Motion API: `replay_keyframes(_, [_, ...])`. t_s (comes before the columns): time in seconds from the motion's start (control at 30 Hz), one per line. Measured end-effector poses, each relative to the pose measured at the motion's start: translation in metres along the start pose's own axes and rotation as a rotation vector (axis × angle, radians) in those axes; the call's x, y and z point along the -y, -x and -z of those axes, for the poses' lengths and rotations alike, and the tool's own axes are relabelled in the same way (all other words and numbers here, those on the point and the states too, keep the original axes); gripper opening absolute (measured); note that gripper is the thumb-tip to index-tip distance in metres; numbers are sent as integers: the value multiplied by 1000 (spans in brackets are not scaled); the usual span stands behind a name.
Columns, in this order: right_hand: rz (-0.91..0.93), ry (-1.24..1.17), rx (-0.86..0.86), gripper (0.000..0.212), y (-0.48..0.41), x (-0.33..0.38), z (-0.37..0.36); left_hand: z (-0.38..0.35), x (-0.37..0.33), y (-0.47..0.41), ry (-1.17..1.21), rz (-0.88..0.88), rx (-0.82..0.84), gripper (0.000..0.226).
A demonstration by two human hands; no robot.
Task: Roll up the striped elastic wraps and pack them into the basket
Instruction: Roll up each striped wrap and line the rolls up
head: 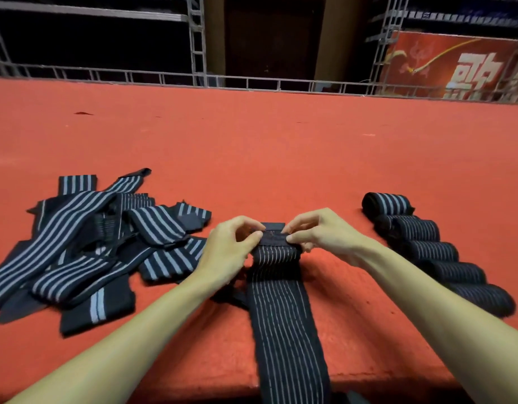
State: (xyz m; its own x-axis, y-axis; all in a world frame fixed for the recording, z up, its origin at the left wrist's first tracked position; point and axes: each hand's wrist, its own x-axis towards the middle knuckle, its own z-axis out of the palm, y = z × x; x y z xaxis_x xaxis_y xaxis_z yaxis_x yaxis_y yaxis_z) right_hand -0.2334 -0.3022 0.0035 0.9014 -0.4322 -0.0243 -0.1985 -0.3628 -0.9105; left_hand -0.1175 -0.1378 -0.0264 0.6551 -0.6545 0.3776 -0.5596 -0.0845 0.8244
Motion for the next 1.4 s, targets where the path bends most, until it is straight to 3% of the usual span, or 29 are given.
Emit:
replay_keyframes(0.17, [50, -118, -233, 12, -42, -11, -1, -16, 23, -39, 27, 56, -66, 14])
replay_keyframes(0.47, [72, 216, -441, 6, -98, -68, -21, -43, 69, -83, -196, 147, -90, 10])
replay_keyframes(0.77, [49, 352, -464, 6, -101, -66, -25, -48, 78, -90, -370, 109, -57, 13])
replay_keyframes(0.97, [49, 495, -391, 19, -99, -63, -27, -50, 81, -91, -444, 86, 22, 18])
replay_keyframes(1.13, [106, 427, -436, 8, -95, -65, -29, -49, 71, -85, -338, 66, 27, 7])
replay_keyframes(1.27, [241, 294, -530, 20, -68, -44, -26, -37, 42, -68, -281, -48, 17, 9])
replay_keyframes(1.4, [323, 306, -509, 19, -38, 0, -9, -11, -8, -55, -138, -31, 102, 13])
